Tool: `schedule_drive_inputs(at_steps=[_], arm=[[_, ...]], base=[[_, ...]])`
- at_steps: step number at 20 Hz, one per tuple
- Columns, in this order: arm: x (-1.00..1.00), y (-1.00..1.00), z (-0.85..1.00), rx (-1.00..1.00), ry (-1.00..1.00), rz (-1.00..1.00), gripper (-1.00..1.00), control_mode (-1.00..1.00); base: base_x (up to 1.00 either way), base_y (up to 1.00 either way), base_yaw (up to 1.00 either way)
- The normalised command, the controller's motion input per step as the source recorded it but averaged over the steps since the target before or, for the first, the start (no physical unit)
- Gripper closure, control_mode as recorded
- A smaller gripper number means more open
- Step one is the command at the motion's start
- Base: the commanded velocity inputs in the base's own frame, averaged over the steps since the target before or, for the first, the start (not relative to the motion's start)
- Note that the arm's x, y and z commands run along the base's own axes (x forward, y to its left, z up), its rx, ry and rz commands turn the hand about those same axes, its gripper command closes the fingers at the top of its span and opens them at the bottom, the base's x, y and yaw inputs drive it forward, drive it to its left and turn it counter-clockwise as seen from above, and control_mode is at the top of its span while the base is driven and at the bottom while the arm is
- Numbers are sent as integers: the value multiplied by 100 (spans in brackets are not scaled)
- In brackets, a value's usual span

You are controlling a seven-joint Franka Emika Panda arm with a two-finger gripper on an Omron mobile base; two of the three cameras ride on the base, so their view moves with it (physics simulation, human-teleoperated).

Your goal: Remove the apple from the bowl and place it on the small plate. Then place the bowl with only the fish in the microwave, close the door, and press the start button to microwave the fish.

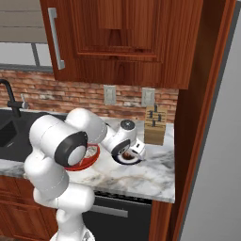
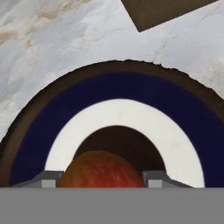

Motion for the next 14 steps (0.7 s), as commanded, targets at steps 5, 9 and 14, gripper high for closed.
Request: schedule_drive_inputs(at_steps=[5,9,14], arm=[[-4,0,8,-1,0,0,-100,-100],[-18,1,39,-4,-9,0,-100,-100],[-34,17,60,-7,-21,0,-100,-100]], base=[[0,0,0],[0,0,0],[0,0,0]])
